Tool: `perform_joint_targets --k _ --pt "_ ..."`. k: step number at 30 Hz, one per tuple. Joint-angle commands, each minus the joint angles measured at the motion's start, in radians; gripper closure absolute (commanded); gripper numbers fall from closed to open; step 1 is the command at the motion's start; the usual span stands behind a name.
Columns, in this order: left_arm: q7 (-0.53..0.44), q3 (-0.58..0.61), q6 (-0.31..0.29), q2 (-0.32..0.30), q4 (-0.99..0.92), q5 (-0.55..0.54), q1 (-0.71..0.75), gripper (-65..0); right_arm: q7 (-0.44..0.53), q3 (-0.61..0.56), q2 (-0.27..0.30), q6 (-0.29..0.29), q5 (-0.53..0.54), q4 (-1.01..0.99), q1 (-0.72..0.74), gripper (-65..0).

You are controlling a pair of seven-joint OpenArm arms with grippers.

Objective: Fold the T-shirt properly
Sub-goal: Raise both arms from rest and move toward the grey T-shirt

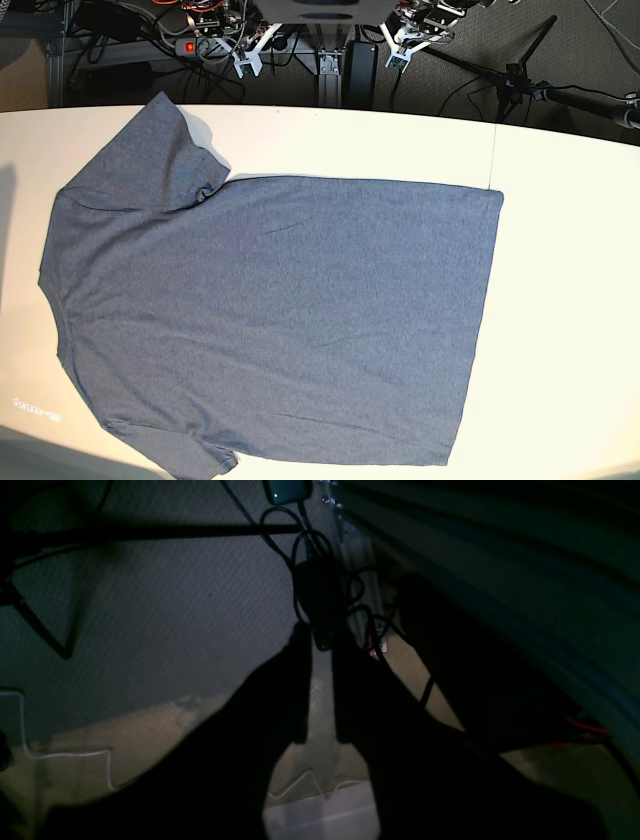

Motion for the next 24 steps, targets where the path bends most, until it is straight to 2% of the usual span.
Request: perform_joint_targets --k 1,7,14,18,24 --pt "0.001 0.002 0.022 -0.006 0.005 0.001 0.002 -11.2 0.007 -0.002 0.003 0.026 0.001 0.009 -0.003 -4.5" --pt "-0.074 0.002 0.022 -0.087 0.005 0.001 0.013 -11.2 0.007 -0.002 0.005 0.026 0.002 0.013 -0.005 -4.5" --pt "-0.099 0.002 0.021 -0.168 0.007 0.001 0.043 -11.2 0.004 -0.005 0.033 0.029 0.010 0.045 -0.045 -4.5" --pt "-0.124 0.002 0.021 -0.190 0.022 0.001 0.080 -11.2 0.004 -0.007 0.039 0.029 0.013 0.112 -0.107 -4.5" --pt "-0.177 0.002 0.021 -0.175 0.101 0.002 0.153 -11.2 0.004 -0.026 0.039 0.029 0.059 0.208 -0.189 -4.5"
